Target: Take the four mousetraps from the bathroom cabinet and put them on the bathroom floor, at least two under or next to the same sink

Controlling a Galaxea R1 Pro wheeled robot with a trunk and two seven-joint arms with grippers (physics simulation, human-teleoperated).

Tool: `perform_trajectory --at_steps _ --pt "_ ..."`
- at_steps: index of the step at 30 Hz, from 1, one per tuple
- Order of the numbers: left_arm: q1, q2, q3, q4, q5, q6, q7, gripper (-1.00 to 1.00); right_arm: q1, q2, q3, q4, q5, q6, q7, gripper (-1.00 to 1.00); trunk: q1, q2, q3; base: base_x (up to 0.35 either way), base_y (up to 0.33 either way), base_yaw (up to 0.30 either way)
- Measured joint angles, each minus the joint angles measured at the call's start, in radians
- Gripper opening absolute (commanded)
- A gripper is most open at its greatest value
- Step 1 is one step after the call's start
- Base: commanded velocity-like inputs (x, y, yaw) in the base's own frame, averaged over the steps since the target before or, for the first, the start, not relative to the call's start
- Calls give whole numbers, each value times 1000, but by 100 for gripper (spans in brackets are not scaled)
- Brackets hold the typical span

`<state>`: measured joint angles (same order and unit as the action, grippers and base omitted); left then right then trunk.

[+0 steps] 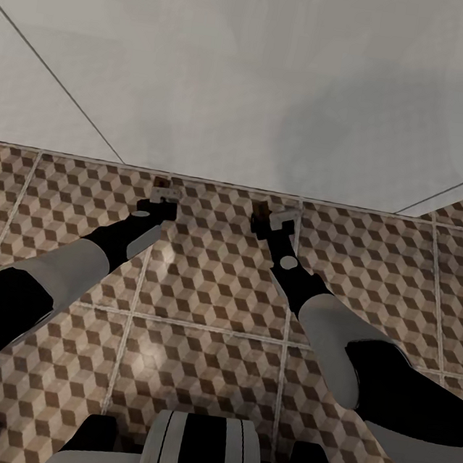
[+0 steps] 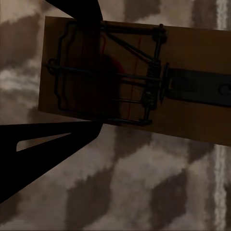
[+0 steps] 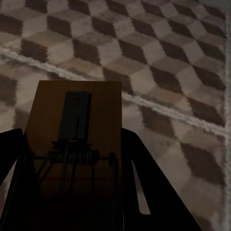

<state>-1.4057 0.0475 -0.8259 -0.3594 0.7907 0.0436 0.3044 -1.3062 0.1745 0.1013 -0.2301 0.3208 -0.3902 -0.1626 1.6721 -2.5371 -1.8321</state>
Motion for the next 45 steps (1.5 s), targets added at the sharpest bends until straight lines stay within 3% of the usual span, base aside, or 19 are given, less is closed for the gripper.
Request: perform_trajectory --at_steps 38,45 --pt "1 0 -2 -50 0 3 1 -100 8 0 3 -72 -2 1 1 -100 14 -7 0 0 0 0" --pt "1 0 -2 -50 0 3 1 -100 10 0 4 -72 22 0 1 -100 18 -9 0 0 0 0"
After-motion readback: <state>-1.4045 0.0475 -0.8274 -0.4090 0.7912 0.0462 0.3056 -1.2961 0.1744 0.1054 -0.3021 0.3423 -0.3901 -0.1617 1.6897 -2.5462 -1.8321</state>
